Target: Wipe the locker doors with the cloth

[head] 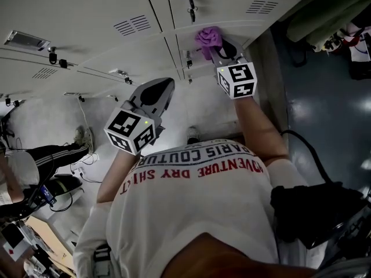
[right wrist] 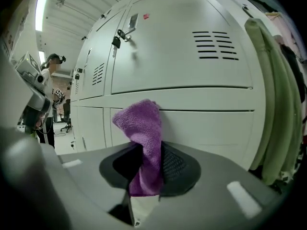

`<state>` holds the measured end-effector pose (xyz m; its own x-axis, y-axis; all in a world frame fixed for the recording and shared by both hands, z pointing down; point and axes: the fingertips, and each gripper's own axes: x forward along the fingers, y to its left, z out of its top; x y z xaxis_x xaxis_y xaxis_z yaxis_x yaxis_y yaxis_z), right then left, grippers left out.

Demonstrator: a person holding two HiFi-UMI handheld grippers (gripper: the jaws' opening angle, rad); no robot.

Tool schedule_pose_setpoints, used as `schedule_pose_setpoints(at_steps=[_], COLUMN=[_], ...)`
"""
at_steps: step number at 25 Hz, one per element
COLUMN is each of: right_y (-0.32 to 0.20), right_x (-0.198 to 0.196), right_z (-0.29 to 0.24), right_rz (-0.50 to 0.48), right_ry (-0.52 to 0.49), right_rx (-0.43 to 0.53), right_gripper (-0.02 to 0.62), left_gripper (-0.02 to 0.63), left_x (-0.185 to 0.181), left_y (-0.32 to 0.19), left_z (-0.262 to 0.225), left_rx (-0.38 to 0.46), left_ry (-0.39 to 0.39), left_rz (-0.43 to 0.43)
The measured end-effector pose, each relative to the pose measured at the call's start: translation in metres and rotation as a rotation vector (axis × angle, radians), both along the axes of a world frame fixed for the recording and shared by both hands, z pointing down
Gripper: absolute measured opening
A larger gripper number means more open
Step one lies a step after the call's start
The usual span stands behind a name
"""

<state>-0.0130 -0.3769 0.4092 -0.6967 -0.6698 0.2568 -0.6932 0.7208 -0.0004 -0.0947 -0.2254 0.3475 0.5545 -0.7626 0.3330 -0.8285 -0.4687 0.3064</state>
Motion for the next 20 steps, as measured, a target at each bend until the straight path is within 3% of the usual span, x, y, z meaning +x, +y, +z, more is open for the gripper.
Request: schedule_pose_setpoints(at_steps=[14, 20], right_y=[-0.048, -0.056], right_x=[0.118, 0.139], right_z=[0.011, 0.013], right_rz=[0.262, 0.297], right_ry=[0.010, -0.003], right_rx=[-0.021, -0.039], right_gripper=[0.087, 0.087], left_gripper=[0.000, 0.000], left_x=[0.006, 0.007], left_y=[0.006, 0.008], left_z=[0.010, 0.013], left_rx=[-0.029, -0.035], left_ry=[-0.007, -0.009], left_rz=[0.016, 0.015])
